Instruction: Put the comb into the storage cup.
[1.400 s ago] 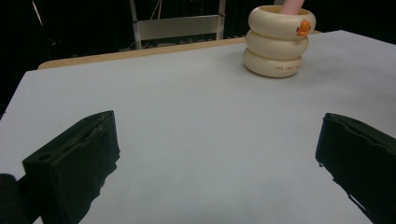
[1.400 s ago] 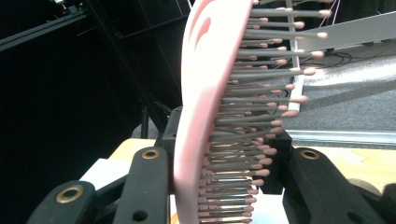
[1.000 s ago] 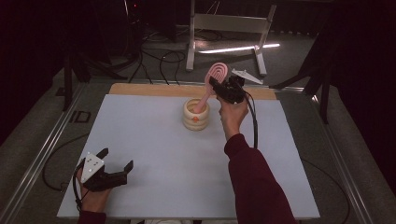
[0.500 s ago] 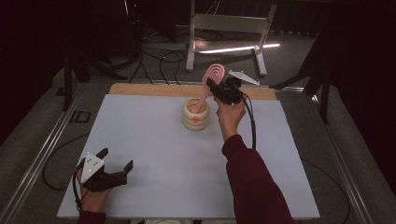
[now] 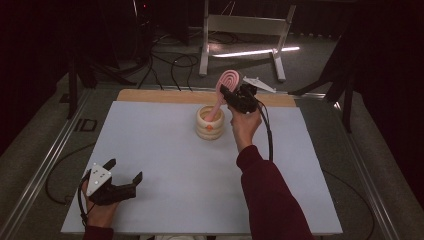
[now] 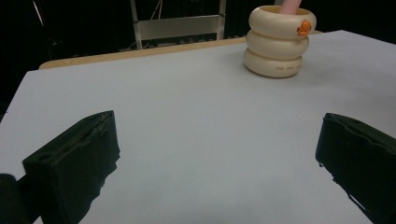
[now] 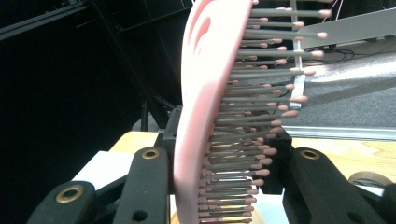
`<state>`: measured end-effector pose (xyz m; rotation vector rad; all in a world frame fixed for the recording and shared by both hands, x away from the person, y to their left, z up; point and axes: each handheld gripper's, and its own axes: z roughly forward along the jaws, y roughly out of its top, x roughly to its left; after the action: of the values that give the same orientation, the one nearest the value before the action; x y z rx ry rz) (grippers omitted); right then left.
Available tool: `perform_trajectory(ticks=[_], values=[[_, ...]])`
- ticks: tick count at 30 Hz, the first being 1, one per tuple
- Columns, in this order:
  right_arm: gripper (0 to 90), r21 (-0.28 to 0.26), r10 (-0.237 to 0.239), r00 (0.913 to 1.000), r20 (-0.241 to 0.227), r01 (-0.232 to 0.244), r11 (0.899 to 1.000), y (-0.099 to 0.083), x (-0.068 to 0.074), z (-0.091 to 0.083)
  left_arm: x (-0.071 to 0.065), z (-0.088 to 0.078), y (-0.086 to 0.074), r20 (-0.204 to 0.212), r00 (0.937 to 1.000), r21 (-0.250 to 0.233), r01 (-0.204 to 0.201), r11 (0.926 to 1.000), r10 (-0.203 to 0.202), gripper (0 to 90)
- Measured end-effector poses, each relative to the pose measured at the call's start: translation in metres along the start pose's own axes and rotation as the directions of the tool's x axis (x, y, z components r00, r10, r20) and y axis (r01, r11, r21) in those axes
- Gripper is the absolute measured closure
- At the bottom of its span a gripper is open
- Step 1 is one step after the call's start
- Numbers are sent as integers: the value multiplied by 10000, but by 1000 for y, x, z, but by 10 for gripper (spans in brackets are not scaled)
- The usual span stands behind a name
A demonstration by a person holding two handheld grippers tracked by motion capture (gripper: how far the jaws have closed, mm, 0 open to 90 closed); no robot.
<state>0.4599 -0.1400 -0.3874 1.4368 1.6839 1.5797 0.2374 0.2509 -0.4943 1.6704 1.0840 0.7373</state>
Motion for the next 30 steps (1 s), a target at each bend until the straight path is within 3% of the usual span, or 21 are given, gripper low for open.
perform_trajectory(ticks=[30], values=[[636,-286,40,9996,265,-32,9996,-10,0,4,0,0,0,11,10000,-8,11,10000,-11,3]])
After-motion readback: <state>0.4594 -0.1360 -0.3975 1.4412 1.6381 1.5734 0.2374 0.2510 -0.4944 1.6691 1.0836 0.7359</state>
